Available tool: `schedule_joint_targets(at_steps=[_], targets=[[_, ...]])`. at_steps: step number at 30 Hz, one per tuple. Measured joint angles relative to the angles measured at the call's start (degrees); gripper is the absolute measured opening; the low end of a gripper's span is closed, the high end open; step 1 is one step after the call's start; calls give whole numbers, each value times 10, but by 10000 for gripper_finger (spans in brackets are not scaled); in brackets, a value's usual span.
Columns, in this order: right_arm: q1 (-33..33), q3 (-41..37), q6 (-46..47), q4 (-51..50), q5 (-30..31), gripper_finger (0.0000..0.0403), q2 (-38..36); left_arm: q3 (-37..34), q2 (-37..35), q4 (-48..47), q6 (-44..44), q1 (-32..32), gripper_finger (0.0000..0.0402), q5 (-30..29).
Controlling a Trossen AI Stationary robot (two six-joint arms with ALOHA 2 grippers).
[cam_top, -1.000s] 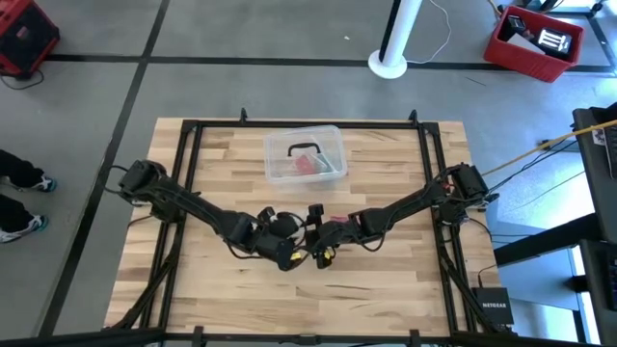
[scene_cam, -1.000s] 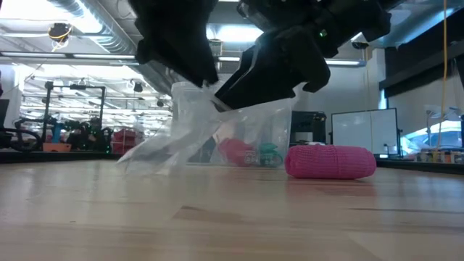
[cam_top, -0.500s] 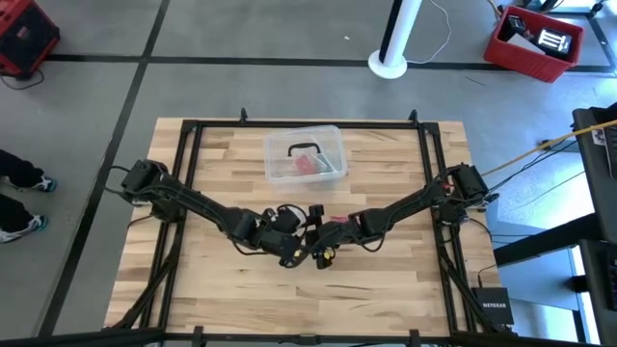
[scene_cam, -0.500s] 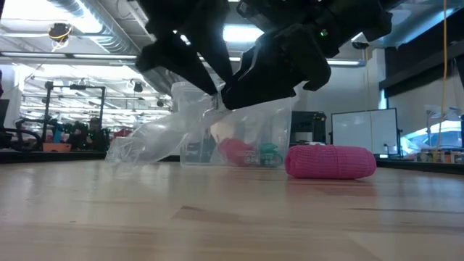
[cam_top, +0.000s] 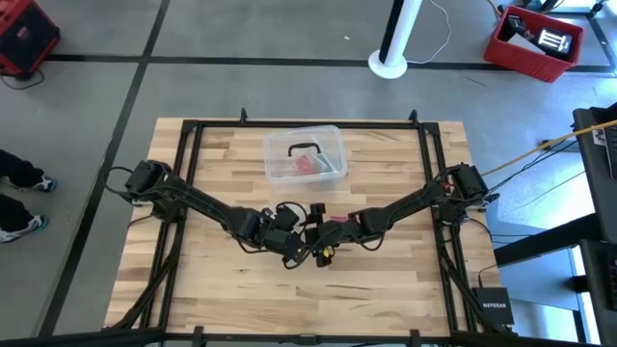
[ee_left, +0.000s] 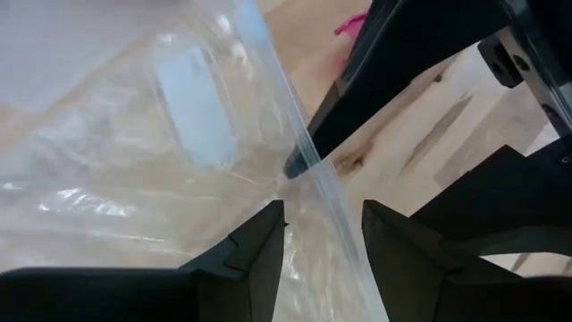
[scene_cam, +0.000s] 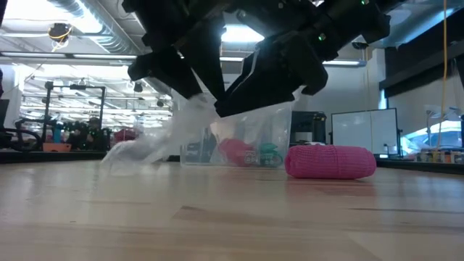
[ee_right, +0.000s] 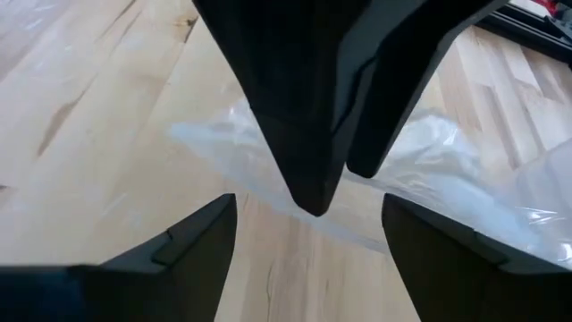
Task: Roll bandage
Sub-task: Open the transparent zip bag
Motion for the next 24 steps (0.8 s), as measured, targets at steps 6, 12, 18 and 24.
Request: schedule_joint_targets(at_steps=[6, 12, 18, 24], targets=[[0, 0, 16, 5, 0, 280, 0, 0, 3, 0, 13, 2, 141, -18], [1, 1, 17, 12, -3, 280, -1, 0, 13, 1, 35, 5, 72, -26], [1, 1, 4, 8, -3, 280, -1, 1, 14, -2, 79, 3, 11, -25], [2, 1, -44, 5, -3, 280, -1, 23, 13, -28, 121, -8, 4, -13]])
